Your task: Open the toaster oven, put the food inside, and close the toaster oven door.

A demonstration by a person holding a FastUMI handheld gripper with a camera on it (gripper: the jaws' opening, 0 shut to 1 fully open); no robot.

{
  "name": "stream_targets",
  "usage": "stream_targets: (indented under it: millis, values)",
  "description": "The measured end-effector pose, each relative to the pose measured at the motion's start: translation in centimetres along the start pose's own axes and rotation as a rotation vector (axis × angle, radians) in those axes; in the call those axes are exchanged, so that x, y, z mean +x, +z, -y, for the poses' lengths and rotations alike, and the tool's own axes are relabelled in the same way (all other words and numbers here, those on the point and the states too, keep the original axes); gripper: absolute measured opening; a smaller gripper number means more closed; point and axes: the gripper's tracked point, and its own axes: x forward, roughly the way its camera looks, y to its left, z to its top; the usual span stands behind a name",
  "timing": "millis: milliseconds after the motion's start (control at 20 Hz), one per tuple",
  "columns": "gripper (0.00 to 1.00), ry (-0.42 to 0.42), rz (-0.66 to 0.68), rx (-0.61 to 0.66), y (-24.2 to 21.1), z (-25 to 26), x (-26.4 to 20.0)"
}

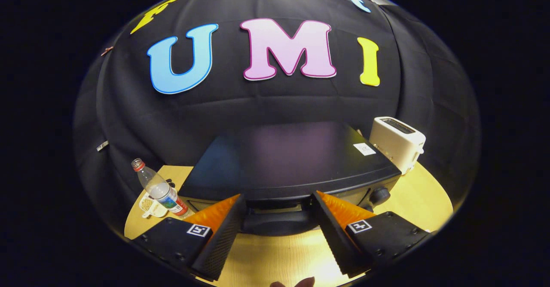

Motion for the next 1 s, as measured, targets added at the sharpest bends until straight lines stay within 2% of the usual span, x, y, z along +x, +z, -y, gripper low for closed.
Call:
stream_targets:
  millis: [150, 650, 1000]
  values:
    - [0.99, -0.001, -0.008, -0.062, -0.9, 0.0, -0.6]
    - [1.0, -0.004, -0.058, -0.009, -6.5, 0.9, -5.8]
    - [1.0, -0.006, -0.211, -0.002, -13.3, 1.6, -8.2]
